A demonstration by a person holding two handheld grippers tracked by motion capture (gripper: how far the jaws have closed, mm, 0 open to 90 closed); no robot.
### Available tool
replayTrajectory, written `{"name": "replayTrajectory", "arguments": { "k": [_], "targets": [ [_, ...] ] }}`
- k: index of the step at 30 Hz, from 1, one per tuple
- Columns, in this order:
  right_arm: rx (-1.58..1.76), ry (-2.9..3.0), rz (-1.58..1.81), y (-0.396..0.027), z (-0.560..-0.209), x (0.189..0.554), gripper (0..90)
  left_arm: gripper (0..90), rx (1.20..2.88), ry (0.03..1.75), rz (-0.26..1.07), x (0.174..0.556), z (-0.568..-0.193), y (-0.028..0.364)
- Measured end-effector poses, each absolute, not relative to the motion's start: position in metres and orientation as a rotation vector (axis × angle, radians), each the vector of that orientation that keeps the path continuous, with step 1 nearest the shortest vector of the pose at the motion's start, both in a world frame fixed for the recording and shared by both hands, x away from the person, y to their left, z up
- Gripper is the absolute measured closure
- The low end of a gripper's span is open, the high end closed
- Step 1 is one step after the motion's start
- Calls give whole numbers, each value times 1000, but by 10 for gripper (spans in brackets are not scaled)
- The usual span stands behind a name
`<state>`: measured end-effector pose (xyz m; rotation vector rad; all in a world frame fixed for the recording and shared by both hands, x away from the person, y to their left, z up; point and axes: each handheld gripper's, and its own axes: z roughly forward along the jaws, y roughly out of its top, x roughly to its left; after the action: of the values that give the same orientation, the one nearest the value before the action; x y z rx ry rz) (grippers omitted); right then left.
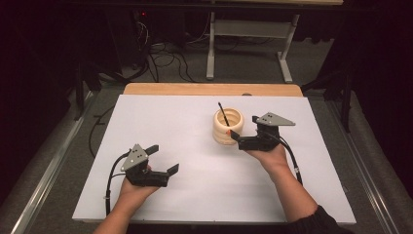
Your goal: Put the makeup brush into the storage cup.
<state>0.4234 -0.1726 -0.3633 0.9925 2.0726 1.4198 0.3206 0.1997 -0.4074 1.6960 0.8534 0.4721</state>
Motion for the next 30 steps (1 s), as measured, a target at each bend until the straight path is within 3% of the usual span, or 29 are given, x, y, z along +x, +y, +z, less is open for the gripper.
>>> {"name": "replayTrajectory", "arguments": {
  "k": [30],
  "targets": [
    [981, 2007, 1377, -231, -372, 369, 10, 0, 1707, 855, 472, 319, -409, 196]
  ]
}}
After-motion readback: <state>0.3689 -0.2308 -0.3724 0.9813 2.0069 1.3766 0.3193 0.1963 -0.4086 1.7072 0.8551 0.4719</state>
